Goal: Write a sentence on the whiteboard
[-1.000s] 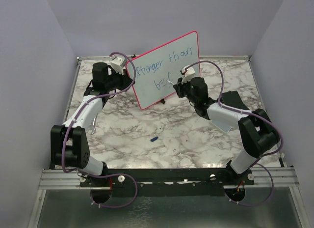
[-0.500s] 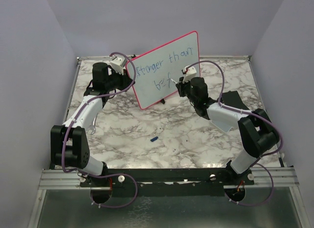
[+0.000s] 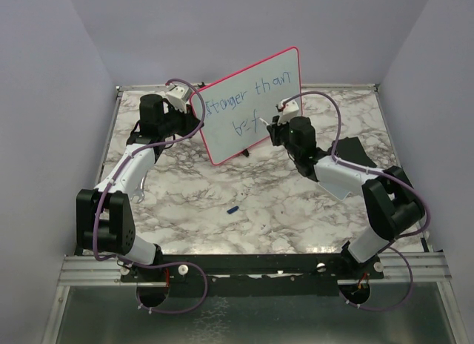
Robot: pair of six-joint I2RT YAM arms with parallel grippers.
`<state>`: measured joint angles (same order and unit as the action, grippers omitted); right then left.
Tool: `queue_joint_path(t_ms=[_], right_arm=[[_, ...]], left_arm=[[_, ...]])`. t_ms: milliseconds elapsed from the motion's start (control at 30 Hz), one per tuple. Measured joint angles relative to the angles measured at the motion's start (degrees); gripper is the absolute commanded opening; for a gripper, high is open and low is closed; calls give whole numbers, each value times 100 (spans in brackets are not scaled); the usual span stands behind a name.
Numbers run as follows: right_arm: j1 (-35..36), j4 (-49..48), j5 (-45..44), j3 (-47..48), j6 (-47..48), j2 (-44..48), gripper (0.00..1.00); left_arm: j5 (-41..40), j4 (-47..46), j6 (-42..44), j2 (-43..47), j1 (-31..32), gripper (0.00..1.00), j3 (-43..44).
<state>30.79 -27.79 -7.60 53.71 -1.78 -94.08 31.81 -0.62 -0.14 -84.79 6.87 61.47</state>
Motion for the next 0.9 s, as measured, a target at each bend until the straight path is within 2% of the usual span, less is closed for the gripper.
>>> queue_joint_path(t_ms=[167,433,600,800,900], right_arm=[[0,-2,-11,-105,-9,197,1],[0,-4,-20,-243,-9,387,1],[0,-2,-26,-258,-9,387,1],[0,4,-31,-273,-20,415,1],[0,7,-28,-326,-35,516,1]], left_arm=[[-101,22,20,0,13,32,2],[-273,306,68,-2,39,37,0],[-293,339,70,-2,39,45,0],[-295,343,68,-2,39,60,0],[-297,343,63,0,39,71,0]])
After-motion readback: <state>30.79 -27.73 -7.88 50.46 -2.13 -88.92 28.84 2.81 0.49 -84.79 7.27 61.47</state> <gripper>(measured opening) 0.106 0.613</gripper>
